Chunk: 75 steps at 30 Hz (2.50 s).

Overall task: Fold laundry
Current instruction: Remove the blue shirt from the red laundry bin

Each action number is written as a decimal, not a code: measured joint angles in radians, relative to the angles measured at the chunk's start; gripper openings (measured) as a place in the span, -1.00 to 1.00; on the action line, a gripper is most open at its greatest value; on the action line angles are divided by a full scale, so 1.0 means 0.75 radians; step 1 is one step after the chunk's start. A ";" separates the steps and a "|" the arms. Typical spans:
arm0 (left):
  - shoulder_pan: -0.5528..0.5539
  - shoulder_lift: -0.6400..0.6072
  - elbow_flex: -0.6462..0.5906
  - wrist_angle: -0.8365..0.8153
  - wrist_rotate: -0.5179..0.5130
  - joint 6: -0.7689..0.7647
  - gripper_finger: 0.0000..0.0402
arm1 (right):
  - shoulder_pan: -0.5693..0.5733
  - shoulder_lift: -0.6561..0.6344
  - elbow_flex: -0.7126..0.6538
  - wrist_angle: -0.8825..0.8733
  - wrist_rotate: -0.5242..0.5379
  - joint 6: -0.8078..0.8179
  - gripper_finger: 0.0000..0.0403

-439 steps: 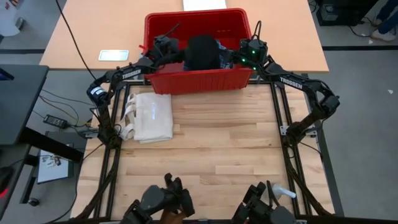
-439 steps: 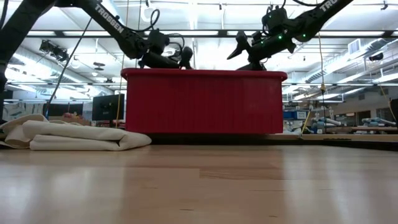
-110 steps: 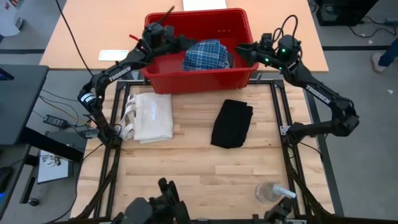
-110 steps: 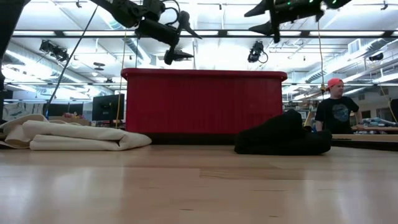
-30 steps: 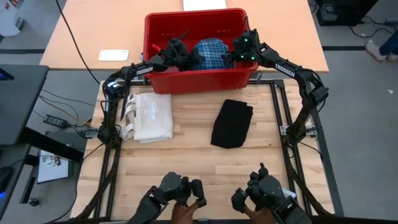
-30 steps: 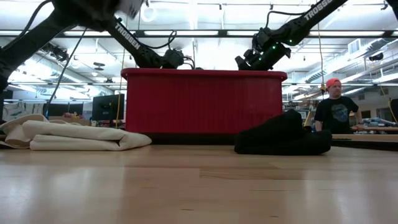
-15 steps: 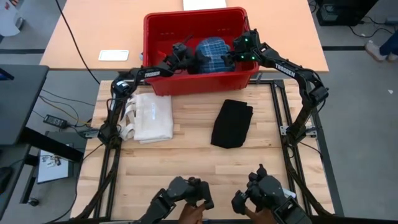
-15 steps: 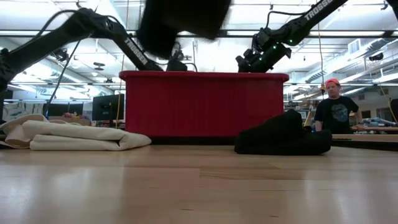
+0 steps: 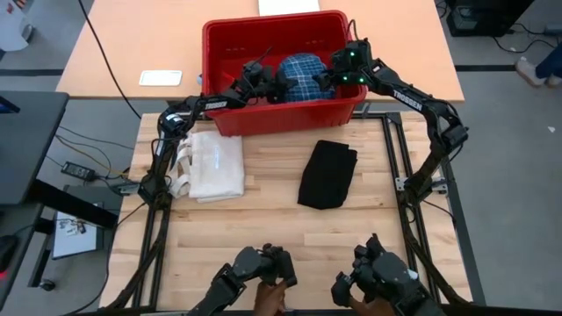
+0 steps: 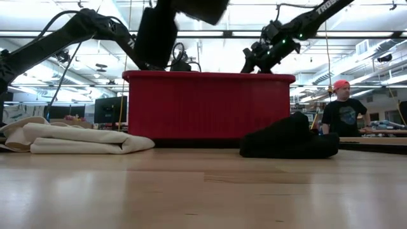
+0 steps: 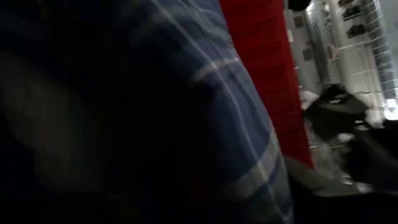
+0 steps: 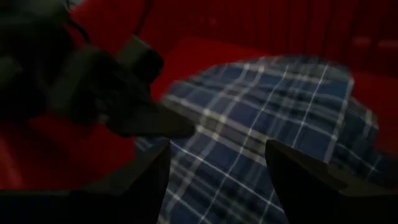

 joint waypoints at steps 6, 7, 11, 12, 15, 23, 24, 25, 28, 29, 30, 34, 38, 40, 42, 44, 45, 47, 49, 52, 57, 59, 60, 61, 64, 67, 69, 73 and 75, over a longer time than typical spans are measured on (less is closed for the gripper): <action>0.060 0.002 -0.002 0.071 0.053 0.061 -0.90 | 0.001 -0.139 0.000 0.002 0.014 -0.003 0.34; 0.069 0.003 -0.002 0.142 0.068 0.065 -0.90 | 0.001 -0.161 0.000 0.001 0.022 -0.004 0.34; 0.097 -0.011 -0.001 0.421 0.098 0.012 -0.92 | -0.001 -0.242 0.000 -0.003 0.042 -0.010 0.34; 0.103 -0.018 0.008 0.438 0.107 0.009 -0.92 | -0.002 -0.260 0.000 -0.003 0.046 -0.011 0.34; 0.117 -0.022 0.094 0.389 0.203 0.055 -0.93 | -0.014 -0.304 0.000 -0.005 0.049 -0.014 0.34; 0.074 -0.025 0.530 -0.128 0.363 0.454 -0.93 | -0.078 -0.378 0.000 -0.046 0.051 -0.024 0.34; 0.073 -0.026 0.589 -0.218 0.364 0.503 -0.93 | -0.090 -0.391 0.000 -0.055 0.051 -0.024 0.34; 0.074 -0.027 0.644 -0.298 0.364 0.540 -0.93 | -0.101 -0.407 0.000 -0.058 0.051 -0.024 0.34; 0.081 -0.027 0.769 -0.454 0.384 0.590 -0.93 | -0.137 -0.464 0.000 -0.056 0.070 -0.025 0.34; 0.082 -0.027 0.797 -0.482 0.399 0.585 -0.93 | -0.150 -0.485 0.000 -0.052 0.079 -0.025 0.34; 0.082 -0.027 0.818 -0.491 0.418 0.564 -0.93 | -0.165 -0.506 0.000 -0.047 0.081 -0.023 0.34; 0.047 -0.030 0.836 -0.476 0.528 0.404 -0.93 | -0.220 -0.585 0.000 -0.028 0.070 0.009 0.34; -0.061 -0.030 0.836 -0.462 0.614 0.363 -0.93 | -0.256 -0.667 0.000 -0.052 0.067 0.014 0.34; -0.128 -0.030 0.835 -0.408 0.624 0.359 -0.93 | -0.275 -0.709 0.000 -0.075 0.065 0.011 0.34; -0.193 -0.030 0.836 -0.347 0.625 0.346 -0.93 | -0.298 -0.755 0.000 -0.110 0.065 0.011 0.34; -0.252 -0.030 0.836 -0.312 0.624 0.330 -0.93 | -0.324 -0.798 0.001 -0.154 0.065 0.010 0.34; -0.281 -0.030 0.836 -0.303 0.623 0.329 -0.93 | -0.337 -0.816 0.001 -0.181 0.063 0.010 0.34; -0.335 -0.030 0.836 -0.303 0.619 0.336 -0.93 | -0.361 -0.847 0.001 -0.234 0.041 0.000 0.34; -0.385 -0.029 0.836 -0.303 0.614 0.358 -0.93 | -0.383 -0.862 0.001 -0.259 -0.042 -0.010 0.34; -0.453 -0.030 0.836 -0.333 0.613 0.390 -0.93 | -0.403 -0.866 0.001 -0.311 -0.110 -0.012 0.34; -0.551 -0.029 0.834 -0.627 0.543 0.618 -0.93 | -0.404 -0.866 0.001 -0.350 -0.140 -0.014 0.34; -0.575 -0.028 0.801 -0.679 0.507 0.684 -0.93 | -0.404 -0.870 0.000 -0.351 -0.142 -0.012 0.34; -0.585 -0.028 0.771 -0.670 0.494 0.686 -0.93 | -0.404 -0.875 0.000 -0.346 -0.149 -0.010 0.34; -0.590 -0.028 0.732 -0.638 0.491 0.672 -0.93 | -0.404 -0.883 0.000 -0.327 -0.169 -0.004 0.34; -0.597 -0.027 0.594 -0.465 0.489 0.569 -0.93 | -0.404 -0.909 0.000 -0.229 -0.237 0.055 0.34; -0.602 -0.027 0.449 -0.258 0.465 0.510 -0.93 | -0.403 -0.926 0.000 -0.156 -0.285 0.114 0.34; -0.603 -0.027 0.345 -0.171 0.425 0.508 -0.93 | -0.403 -0.930 0.000 -0.155 -0.306 0.142 0.34; -0.603 -0.027 0.123 -0.011 0.353 0.596 -0.93 | -0.403 -0.928 0.000 -0.234 -0.315 0.150 0.34; -0.603 -0.027 0.013 0.022 0.319 0.600 -0.93 | -0.397 -0.924 0.000 -0.264 -0.316 0.150 0.34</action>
